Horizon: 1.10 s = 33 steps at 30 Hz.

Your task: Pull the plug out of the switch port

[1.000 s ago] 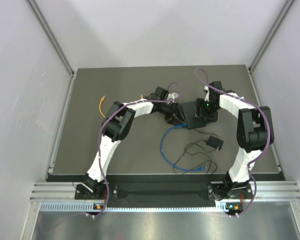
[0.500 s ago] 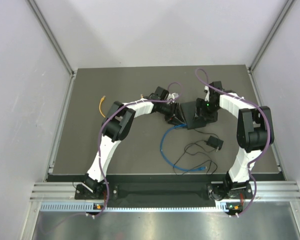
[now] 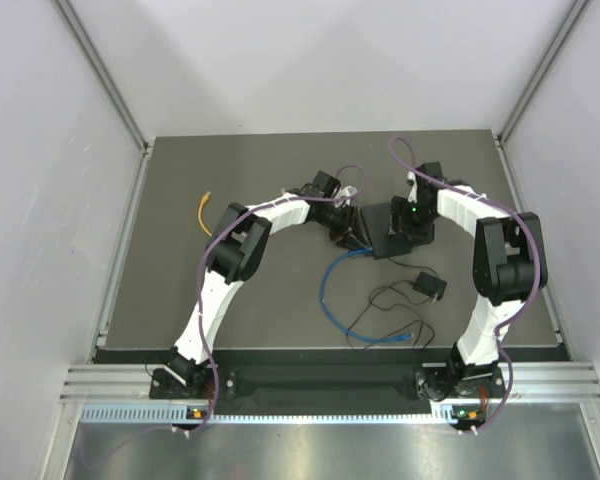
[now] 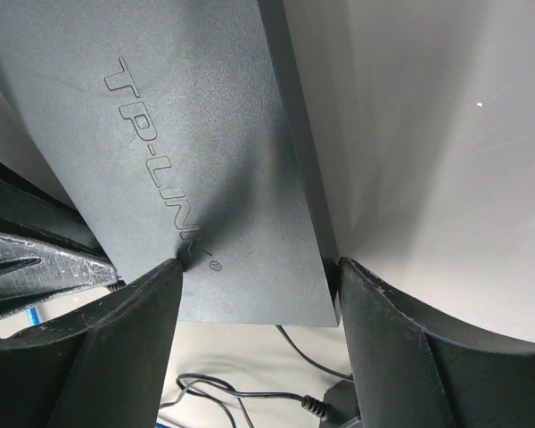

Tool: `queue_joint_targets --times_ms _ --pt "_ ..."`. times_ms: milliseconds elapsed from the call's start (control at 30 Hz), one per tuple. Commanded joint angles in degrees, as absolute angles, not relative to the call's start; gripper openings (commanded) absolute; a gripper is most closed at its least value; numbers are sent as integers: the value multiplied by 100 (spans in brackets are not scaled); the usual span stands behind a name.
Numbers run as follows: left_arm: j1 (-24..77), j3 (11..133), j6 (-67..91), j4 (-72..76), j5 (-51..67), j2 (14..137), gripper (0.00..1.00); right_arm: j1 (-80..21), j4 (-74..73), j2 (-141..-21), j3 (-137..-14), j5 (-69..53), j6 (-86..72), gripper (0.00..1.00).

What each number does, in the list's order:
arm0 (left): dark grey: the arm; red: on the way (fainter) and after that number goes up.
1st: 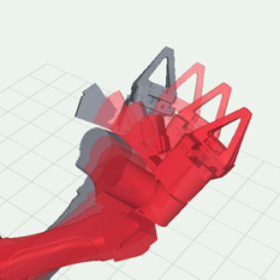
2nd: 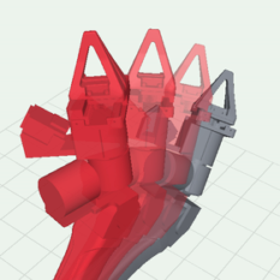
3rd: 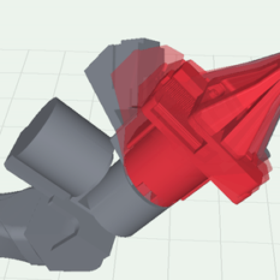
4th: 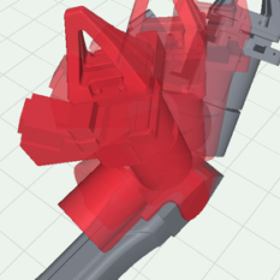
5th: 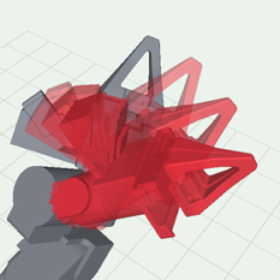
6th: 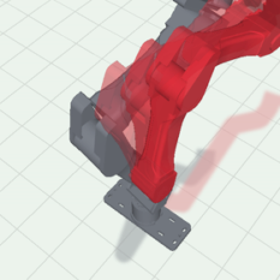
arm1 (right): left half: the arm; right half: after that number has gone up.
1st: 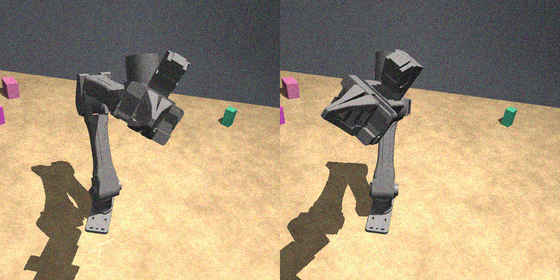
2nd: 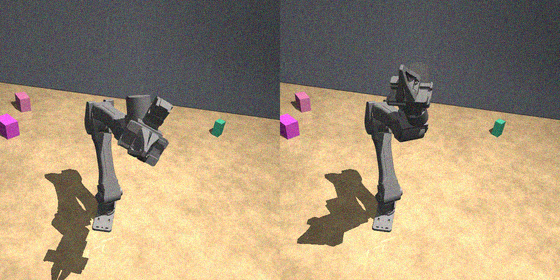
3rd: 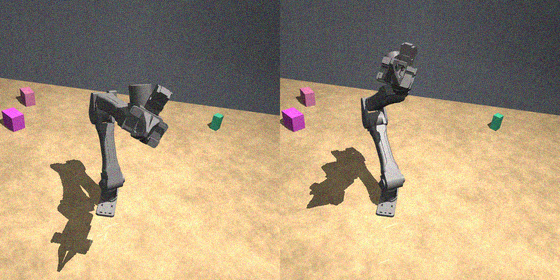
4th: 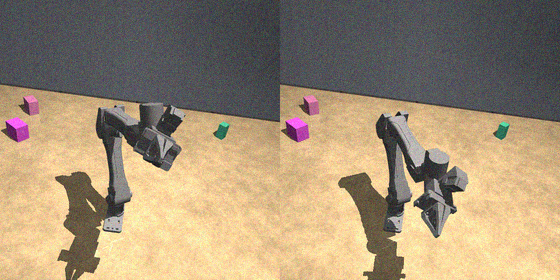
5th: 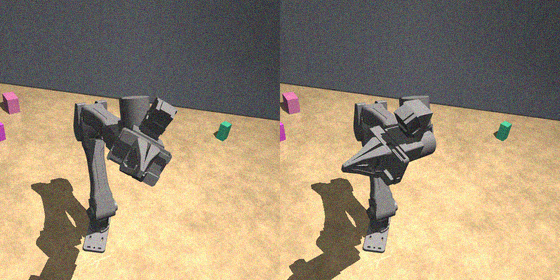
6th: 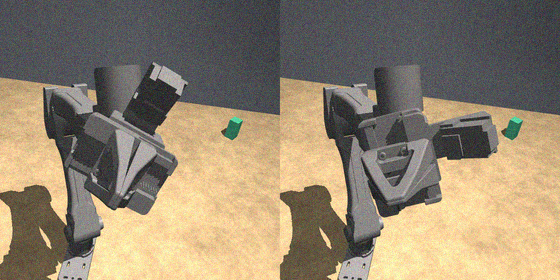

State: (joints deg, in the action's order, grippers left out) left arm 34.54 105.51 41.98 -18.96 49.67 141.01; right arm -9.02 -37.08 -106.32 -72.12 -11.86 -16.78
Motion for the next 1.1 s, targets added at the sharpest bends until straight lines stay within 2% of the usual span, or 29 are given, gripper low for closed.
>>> queue_joint_targets --times_ms 0,33,233,500,600,700,733,767,833,967,1067 --pt "3586 10688 3990 -2153 4456 14282 29 -1222 -3700 -10802 -7286 -1389 -1802 68" --pt "3586 10696 4008 -2162 4473 14291 27 -1230 -3709 -10819 -7286 -1380 -1802 68" --pt "3586 10802 3964 -2188 4500 14326 0 -1345 -3762 -10828 -7339 -1213 -1732 68" --pt "3595 10731 3420 -2627 4342 14256 0 -1345 -3876 -10863 -7427 -888 -1556 68" --pt "3586 10845 3139 -3040 4175 14291 0 -1353 -3850 -10916 -7418 -958 -1573 61" --pt "3542 10714 3181 -2761 4402 14203 0 -1345 -3815 -10864 -7357 -1089 -1608 60" --pt "3542 10583 3225 -2612 4534 14160 8 -1345 -3806 -10846 -7313 -1125 -1617 61" --pt "3525 10530 3269 -2506 4535 14063 21 -1353 -3797 -10837 -7295 -1134 -1635 61" --pt "3498 10424 3340 -2233 4535 13975 40 -1345 -3788 -10837 -7243 -1177 -1626 60" --pt "3384 10249 3427 -1952 4517 13800 50 -1345 -3779 -10819 -7172 -1204 -1635 60" --pt "3357 9941 3682 -1399 4623 13633 51 -1345 -3771 -10819 -7181 -1213 -1635 61"
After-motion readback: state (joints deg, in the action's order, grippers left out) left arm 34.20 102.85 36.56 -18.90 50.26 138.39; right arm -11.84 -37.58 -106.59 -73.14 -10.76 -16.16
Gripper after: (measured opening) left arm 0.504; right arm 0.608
